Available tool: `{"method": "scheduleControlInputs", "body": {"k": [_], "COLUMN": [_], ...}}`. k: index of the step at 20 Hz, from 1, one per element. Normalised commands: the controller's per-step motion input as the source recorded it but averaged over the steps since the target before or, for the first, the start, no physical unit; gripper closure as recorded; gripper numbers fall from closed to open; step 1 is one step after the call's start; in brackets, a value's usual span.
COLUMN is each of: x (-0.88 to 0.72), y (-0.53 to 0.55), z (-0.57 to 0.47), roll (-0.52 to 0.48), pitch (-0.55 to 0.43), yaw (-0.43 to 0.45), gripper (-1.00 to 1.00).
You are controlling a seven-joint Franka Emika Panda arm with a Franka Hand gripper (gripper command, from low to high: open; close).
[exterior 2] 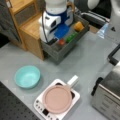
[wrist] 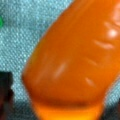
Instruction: Open the drawer. Pick up the carrot. Put the carrots in the drawer.
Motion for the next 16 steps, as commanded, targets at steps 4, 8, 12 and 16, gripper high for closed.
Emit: {"method": "scheduleControlInputs", "body": {"k": [4,8,12,16], "x": [-0.03,-0.04,-0.04,-0.04], "y": [0.04,0.04,0.05,0.08], "z": [-0.02,-0.01,0.01,0.03], "roll": [0.019,0.014,0.007,0.002], "pitch": [-0.088,-0.094,-0.103,-0.139], "yaw": [-0.049,-0.049,-0.060,-0.173], "gripper": [-1.00,-1.00,-1.00,-1.00]}}
